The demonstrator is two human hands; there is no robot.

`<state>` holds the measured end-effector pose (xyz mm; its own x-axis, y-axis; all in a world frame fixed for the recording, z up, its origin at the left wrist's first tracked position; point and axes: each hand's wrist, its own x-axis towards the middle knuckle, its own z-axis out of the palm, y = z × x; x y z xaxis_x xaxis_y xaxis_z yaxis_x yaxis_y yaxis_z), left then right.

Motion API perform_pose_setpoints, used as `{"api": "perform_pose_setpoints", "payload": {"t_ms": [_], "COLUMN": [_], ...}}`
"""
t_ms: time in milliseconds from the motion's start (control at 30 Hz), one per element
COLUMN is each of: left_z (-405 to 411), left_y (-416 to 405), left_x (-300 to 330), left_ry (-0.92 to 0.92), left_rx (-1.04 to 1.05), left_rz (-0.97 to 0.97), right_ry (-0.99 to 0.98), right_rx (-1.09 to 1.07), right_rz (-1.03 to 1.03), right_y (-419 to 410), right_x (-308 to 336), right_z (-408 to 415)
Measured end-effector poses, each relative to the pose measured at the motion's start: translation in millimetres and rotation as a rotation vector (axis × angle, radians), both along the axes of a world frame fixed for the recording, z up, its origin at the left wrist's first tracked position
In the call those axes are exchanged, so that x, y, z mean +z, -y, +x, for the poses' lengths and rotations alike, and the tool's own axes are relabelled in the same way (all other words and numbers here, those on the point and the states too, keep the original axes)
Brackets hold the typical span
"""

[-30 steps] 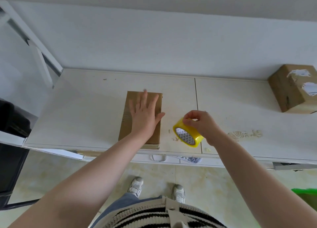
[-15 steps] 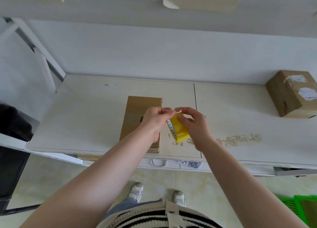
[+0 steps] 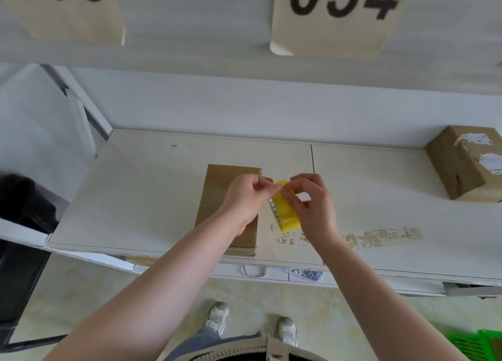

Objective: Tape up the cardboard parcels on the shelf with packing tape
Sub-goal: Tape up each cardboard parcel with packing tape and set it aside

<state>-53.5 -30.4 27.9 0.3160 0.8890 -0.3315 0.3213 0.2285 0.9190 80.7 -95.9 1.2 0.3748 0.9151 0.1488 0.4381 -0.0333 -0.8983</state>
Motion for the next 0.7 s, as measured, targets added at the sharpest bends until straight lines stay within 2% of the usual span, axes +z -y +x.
{"api": "perform_pose_setpoints", "payload": {"t_ms": [100,200,400,533,700], "left_z": [-1,4,19,26,25], "left_y": [3,6,4,-4,-11], "left_x": [-5,-9,-11,-12,-3], "left_ry": [-0.166,-0.180,-0.265,-0.272,-0.238], "left_rx": [-0.043,-0.033,-0.066,-0.088,-0.132], "left_rz": [0.293,0.437,0.527,0.574,0.512], "right_ry": [-0.135,-0.280,-0.539,-0.578,-0.601], "right_rx": [-0.045,-0.086,-0.150,-0.163,-0.162], "right_rz": [-0.070,-0.161,-0.279,-0.306,-0.345], "right_y": [-3,-9,-20,-28,-28], "right_x": [6,5,14,24,28], "right_z": [-7,-10,-5,1,3]}}
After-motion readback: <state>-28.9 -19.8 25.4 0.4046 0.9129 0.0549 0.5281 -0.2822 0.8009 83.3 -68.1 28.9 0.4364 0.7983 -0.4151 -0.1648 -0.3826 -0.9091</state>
